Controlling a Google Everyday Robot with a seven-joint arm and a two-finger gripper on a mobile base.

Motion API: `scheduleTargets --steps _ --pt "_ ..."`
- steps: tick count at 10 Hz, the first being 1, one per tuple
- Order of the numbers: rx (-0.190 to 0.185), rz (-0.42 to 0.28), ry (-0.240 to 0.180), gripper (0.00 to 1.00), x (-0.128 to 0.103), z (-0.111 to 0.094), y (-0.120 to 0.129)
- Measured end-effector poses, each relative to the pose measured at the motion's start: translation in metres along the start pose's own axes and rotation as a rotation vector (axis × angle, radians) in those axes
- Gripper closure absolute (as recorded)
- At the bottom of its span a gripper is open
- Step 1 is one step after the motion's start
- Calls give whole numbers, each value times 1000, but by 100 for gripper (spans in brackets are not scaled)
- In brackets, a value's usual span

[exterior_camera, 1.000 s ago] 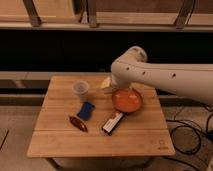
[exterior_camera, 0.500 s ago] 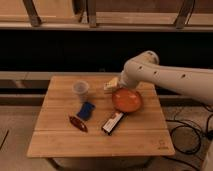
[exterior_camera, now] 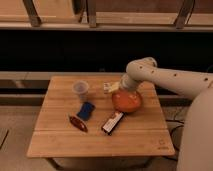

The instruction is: Drag the ceramic bowl in a circle

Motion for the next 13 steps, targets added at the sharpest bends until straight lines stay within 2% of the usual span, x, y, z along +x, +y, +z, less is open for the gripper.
scheduleTargets --steps 3,7,9,10,12,13 --pt "7 -30 110 20 1 42 8" --pt "11 -32 110 20 1 41 6" --pt "-4 -56 70 20 0 27 12" --pt "-12 -65 66 20 4 26 8" --pt "-29 -71 97 20 16 42 6" --pt "-37 -72 130 20 24 58 3"
